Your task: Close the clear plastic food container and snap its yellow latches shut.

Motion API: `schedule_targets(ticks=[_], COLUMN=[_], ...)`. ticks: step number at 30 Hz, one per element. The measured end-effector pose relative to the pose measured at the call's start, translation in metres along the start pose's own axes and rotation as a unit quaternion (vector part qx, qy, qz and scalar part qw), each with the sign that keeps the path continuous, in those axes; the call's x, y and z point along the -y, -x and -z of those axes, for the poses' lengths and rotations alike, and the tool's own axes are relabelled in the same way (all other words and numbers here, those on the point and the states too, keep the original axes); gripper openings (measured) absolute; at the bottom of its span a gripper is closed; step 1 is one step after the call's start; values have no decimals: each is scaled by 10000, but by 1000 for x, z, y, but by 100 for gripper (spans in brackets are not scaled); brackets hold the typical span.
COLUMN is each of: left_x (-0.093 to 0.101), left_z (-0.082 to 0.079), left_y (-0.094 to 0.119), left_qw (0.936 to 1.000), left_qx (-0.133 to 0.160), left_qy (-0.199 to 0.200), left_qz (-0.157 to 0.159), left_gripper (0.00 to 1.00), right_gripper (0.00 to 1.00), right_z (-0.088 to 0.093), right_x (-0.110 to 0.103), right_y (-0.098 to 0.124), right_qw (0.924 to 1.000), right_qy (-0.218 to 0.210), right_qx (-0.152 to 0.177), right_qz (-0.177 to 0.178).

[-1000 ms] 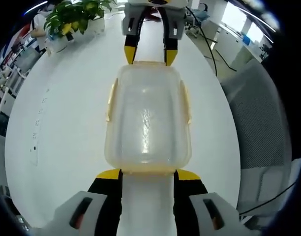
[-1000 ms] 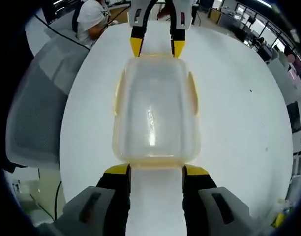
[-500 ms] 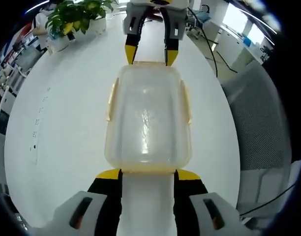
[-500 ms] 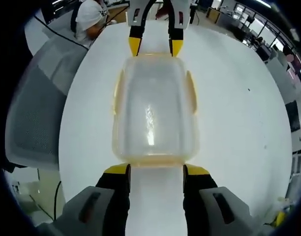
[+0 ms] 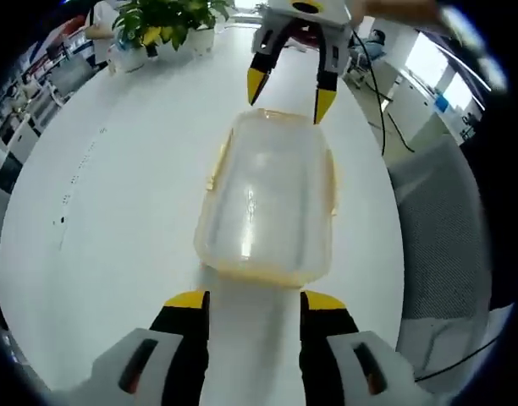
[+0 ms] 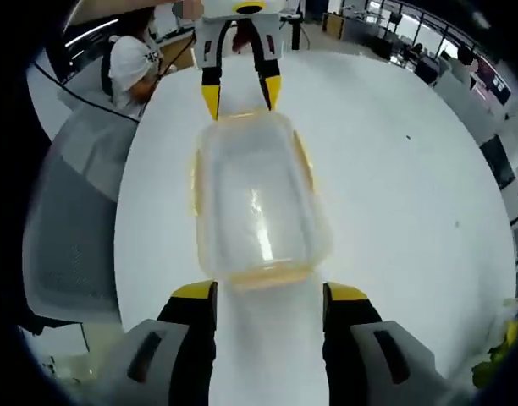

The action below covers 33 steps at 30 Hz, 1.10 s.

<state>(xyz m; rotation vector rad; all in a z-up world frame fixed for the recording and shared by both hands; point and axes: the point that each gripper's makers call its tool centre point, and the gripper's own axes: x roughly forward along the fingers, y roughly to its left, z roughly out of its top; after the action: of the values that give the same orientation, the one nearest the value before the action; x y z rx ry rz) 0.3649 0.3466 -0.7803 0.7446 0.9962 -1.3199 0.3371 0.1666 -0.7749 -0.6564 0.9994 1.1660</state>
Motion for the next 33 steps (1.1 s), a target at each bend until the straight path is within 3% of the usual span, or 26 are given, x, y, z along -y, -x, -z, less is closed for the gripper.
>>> schedule_targets(ticks=[5,8,14,21,24,28,32,33], left_x=[-3,-1,2,1,5,10,10,11], left_z=[4,2,8,0,-6,-2,-3,-4], left_y=[4,7,7,7,7,4,-2,-4], left_qw=[9979,9946,9859,9609,9458,9476,9361,9294], left_qx=[184,433,641,1191,1408,1318,1411,1454], left_qy=[621,939,1546,2495,2910,2905,3217,3386], left_qz=[-21,-1,59,135,327,200,173,201], left_gripper=[36,36,36,36,34,34,34,34], right_gripper=[47,47,47,47,47,46,43,42], right_z=[-5,-8,-5,-4,-4,-3,-3,-3], right_x=[4,7,8,2,2,2,-2,-2], right_y=[5,7,8,5,5,2,-2,-2], right_qw=[9987,9968,9931,9839,9782,9746,9675,9659], right_qy=[-457,-711,-1069,-1649,-1912,-2079,-2377,-2431], right_qx=[210,361,461,686,810,829,864,886], right_qz=[48,93,167,102,80,110,66,62])
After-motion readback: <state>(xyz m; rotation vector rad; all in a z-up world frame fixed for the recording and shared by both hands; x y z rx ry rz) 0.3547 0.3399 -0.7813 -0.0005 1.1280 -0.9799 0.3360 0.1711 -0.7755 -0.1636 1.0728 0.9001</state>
